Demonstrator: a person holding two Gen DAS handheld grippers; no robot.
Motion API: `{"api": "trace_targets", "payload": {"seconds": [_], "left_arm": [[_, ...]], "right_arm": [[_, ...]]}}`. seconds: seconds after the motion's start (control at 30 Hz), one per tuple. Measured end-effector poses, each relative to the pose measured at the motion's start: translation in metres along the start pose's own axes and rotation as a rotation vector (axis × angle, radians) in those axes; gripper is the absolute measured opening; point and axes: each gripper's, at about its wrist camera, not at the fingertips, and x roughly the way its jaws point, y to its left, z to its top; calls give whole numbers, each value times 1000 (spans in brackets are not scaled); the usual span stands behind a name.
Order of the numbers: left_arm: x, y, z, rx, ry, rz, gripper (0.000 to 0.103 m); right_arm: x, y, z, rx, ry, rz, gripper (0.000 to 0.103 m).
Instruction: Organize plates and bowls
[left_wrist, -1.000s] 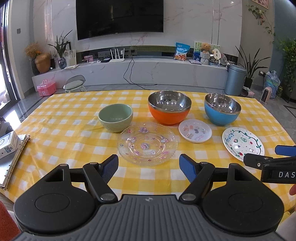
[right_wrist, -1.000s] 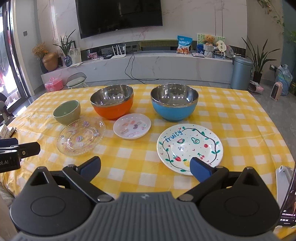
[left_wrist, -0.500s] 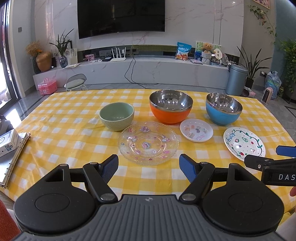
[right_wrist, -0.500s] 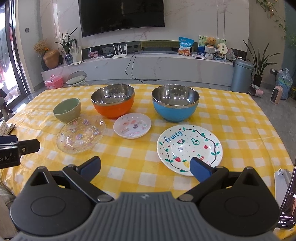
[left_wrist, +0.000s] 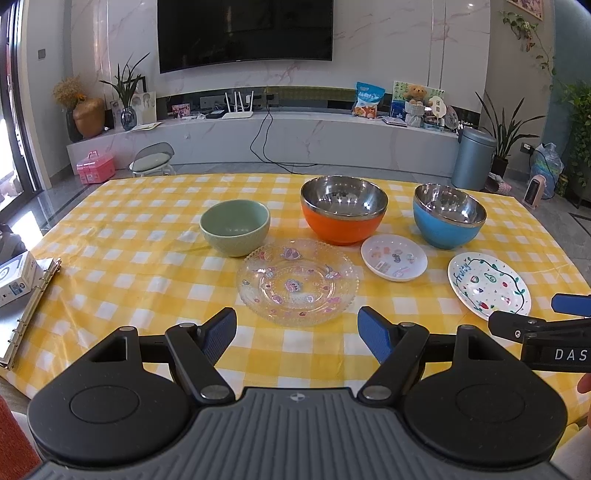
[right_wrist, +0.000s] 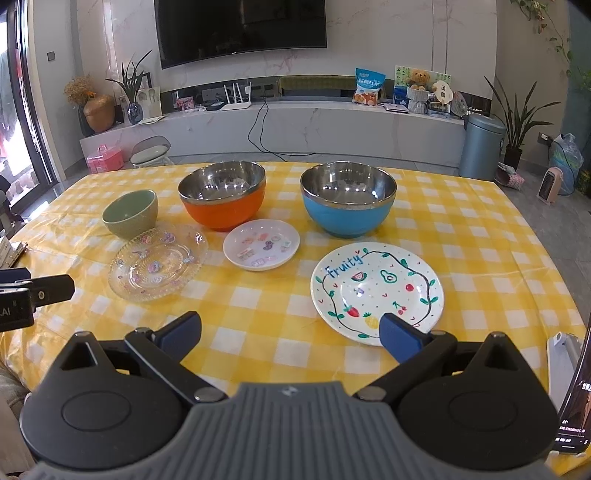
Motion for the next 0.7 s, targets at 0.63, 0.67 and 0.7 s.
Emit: {"api": "trace_targets", "payload": {"seconds": [0.63,0.67,0.7], "left_arm": [[1,-1,0,-1,-2,-2,88],[1,-1,0,0,-2,-3,88],[0,-1,0,-1,-2,-2,88]], "right_arm": [[3,1,-1,-8,13,-4,100],[3,2,-1,-9,14,-4,100],[4,2,-1,-10,16,-4,100]]}}
